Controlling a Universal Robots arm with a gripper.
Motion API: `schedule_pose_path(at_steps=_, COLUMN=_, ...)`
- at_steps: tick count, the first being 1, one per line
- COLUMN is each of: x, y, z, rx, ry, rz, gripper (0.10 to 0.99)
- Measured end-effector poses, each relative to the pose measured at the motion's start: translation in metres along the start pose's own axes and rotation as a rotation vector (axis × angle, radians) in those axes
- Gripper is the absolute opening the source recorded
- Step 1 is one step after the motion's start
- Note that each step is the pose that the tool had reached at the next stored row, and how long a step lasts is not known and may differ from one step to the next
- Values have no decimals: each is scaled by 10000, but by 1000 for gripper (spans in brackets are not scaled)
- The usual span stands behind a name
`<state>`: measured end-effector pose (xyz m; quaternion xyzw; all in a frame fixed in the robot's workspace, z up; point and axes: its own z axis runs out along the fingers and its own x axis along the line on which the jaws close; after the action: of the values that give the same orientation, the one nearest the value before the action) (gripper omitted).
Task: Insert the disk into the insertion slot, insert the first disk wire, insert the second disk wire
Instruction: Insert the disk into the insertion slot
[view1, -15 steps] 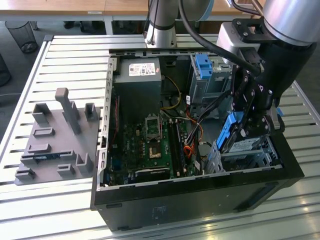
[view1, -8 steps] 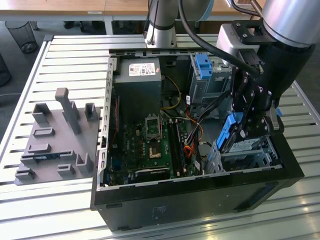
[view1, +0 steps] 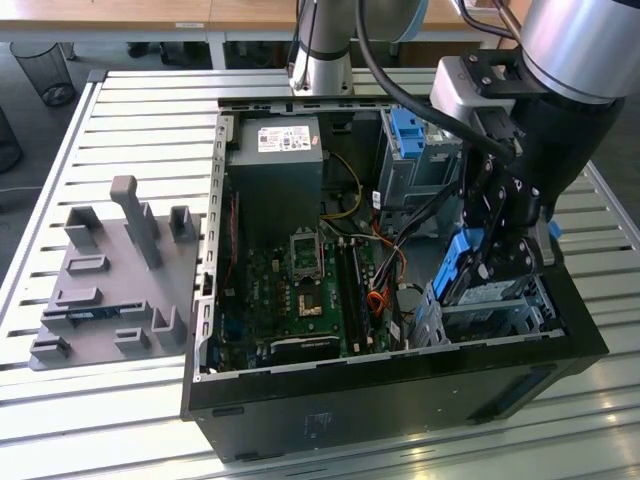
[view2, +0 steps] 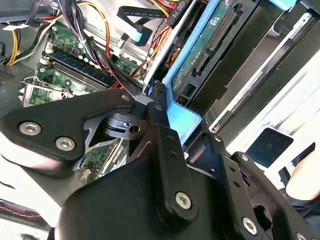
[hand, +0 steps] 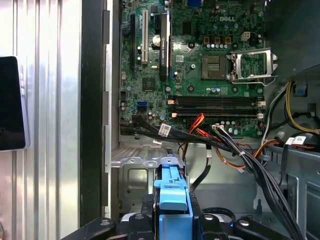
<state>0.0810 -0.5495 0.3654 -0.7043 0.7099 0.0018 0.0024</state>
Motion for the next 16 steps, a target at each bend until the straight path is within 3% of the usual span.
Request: schedule_pose_path(at_steps=16, x=0, y=0, z=82, rx=0, ry=3, rz=0, gripper=365)
